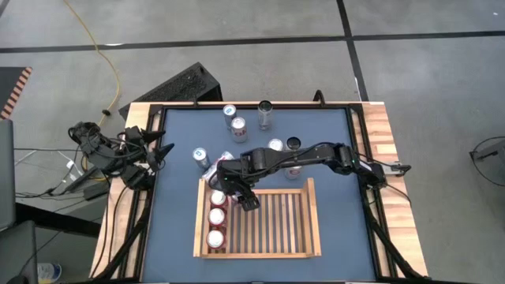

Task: Place canned beverage on shelf
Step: Put the bottom blue soda can on the shelf, then put the left blue soda can on the shelf aligned with the other blue soda can

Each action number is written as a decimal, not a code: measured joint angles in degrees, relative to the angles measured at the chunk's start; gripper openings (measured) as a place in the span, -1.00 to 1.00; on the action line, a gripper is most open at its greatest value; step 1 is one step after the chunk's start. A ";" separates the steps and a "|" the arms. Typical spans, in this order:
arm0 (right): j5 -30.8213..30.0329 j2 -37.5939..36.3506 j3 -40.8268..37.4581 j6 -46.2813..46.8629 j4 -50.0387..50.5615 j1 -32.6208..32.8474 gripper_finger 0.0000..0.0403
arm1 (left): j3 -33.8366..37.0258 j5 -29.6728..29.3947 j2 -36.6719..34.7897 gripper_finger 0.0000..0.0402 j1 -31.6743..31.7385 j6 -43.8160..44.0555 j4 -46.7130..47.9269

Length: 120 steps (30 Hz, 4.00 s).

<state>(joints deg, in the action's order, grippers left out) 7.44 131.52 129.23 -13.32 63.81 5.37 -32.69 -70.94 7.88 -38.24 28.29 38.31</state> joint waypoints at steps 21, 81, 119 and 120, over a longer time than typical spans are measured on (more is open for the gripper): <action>-0.87 -2.98 5.49 0.06 5.88 -0.82 0.53 | 0.00 0.57 0.00 0.73 0.02 -0.03 0.04; -4.39 -13.09 5.51 -1.60 11.21 -12.76 0.53 | 8.02 47.65 29.73 0.73 43.67 -26.27 -23.02; -4.16 -13.09 5.51 -4.45 16.28 -11.98 0.53 | -5.18 43.99 29.54 0.15 43.55 -43.58 -18.14; -4.02 -13.09 5.51 -4.47 16.74 -11.89 0.53 | -6.42 43.58 29.53 0.15 43.64 -44.20 -17.05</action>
<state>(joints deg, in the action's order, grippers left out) 3.42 118.43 134.74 -17.79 80.55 -6.52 -39.11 -27.36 37.41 5.40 -15.91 21.26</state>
